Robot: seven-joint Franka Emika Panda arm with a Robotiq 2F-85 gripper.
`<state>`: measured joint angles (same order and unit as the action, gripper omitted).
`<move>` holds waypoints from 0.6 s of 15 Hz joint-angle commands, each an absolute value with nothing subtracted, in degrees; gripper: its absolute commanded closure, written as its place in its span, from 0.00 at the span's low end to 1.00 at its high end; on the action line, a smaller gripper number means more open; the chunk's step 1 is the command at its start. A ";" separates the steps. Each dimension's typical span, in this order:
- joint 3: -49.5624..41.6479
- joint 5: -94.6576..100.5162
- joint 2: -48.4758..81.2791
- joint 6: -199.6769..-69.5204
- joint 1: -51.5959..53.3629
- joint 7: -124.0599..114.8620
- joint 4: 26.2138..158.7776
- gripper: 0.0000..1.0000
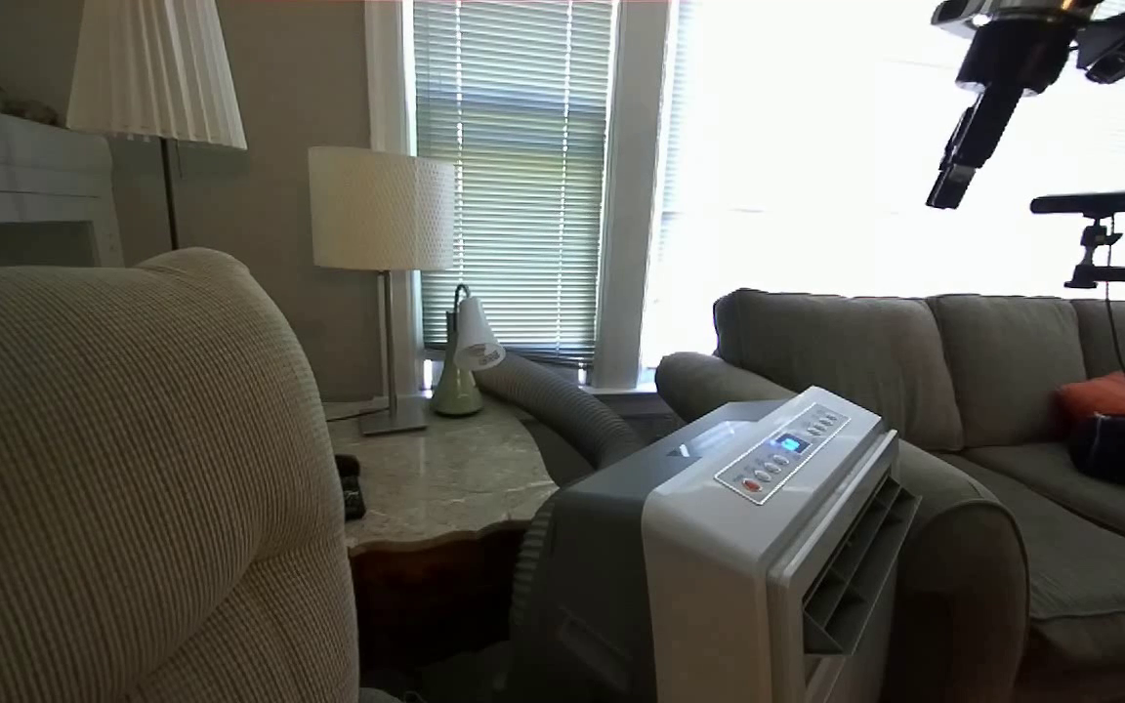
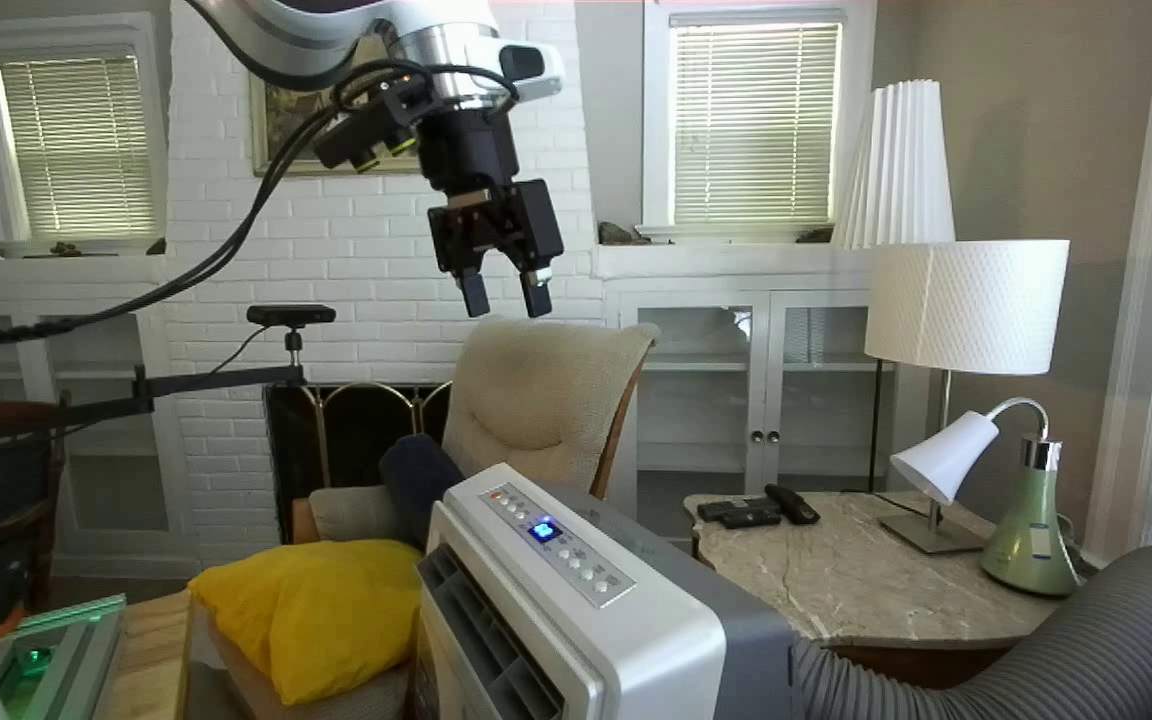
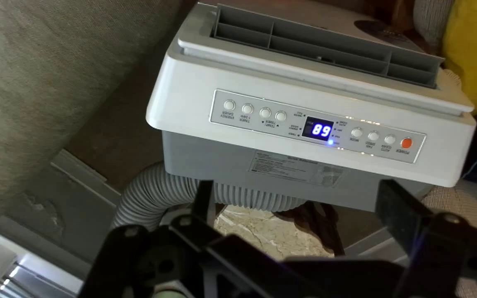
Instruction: Turn off the air cooler
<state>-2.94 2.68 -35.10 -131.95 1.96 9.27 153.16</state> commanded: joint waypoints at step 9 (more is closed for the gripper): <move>3.00 -4.19 -31.52 -134.95 11.73 6.74 153.78 0.00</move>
<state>2.00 -0.56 -32.83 -132.25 9.37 7.52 153.35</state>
